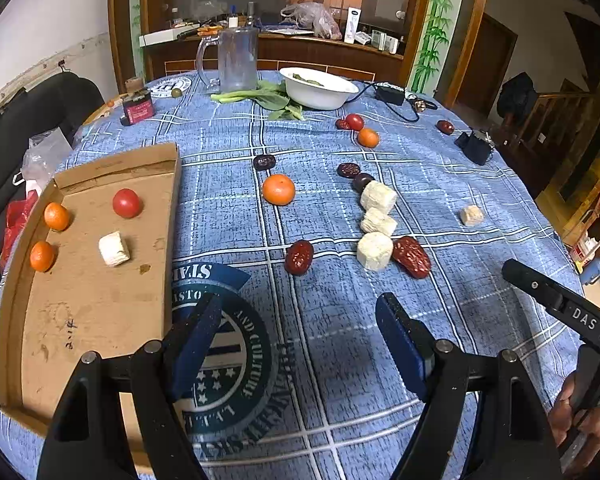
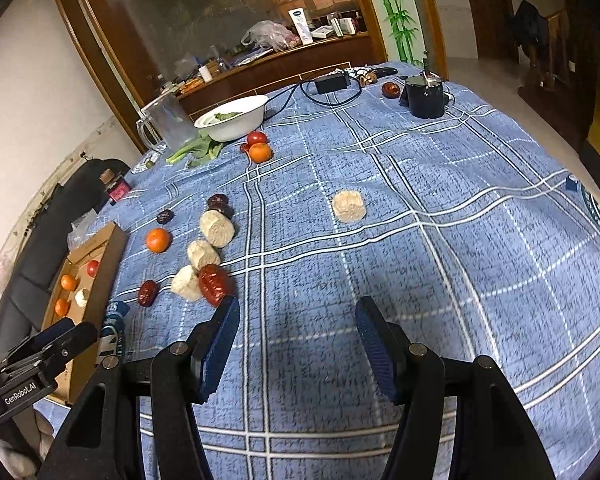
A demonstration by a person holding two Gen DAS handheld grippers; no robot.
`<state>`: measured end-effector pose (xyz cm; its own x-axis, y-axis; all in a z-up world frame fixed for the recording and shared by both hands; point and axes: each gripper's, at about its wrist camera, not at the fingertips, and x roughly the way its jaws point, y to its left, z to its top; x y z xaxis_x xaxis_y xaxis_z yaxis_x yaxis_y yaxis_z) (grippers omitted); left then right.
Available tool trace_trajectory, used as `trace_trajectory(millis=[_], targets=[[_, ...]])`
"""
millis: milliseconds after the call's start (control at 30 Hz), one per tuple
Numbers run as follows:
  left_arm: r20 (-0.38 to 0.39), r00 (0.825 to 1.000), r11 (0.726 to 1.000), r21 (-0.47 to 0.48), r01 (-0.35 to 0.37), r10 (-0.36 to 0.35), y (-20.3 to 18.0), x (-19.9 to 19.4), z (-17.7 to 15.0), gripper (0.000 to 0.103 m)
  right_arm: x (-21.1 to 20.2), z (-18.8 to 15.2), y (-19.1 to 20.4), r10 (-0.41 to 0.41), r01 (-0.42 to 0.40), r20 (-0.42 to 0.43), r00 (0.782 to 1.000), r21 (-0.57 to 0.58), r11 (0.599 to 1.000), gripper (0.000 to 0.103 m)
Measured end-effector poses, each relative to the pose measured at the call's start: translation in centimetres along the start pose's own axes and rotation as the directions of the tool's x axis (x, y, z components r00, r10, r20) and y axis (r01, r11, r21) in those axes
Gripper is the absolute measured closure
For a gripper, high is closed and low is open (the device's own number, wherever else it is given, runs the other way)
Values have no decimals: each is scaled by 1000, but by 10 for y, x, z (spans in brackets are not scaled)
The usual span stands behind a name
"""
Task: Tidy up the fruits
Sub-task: 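Move both open tools back over the table toward the red dates, then grasp a red date with the left tool while the right tool grasps another red date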
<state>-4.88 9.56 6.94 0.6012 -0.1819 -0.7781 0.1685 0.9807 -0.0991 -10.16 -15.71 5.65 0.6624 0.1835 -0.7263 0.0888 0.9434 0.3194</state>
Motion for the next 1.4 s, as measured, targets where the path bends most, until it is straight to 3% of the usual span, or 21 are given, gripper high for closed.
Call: trace_trajectory(millis=[233,400,467,533,567,933,1133,1400], targets=[[-12,1000,1000,0,1,-1,2,21,8,24,25,2,15,22,-24,-62,998,-43,999,39],[3,1000,997,75,-28,27,-7,39,17,25,48,3,41,52,-65,-114,992,-110,992,39],[0,999,994,104,-34,34,-10,47,20,30,56,3,53,47,-66,-119,992,-159,985,39],[-29,999,993,119,-24,28,-12,57,23,46,63,2,61,35,-60,-128,991,-192,980,39],[-46,999,993,115,-14,19,-11,61,24,48,66,2,63,30,-57,-133,991,-202,978,39],[-110,994,997,78,-2,10,-5,86,22,49,66,9,50,41,-62,-129,991,-170,983,39],[-103,995,997,74,0,8,-4,87,24,49,48,32,17,15,-21,-60,998,-98,995,39],[-79,997,996,87,-20,27,-6,90,25,51,56,25,23,50,-63,-101,994,-129,990,39]])
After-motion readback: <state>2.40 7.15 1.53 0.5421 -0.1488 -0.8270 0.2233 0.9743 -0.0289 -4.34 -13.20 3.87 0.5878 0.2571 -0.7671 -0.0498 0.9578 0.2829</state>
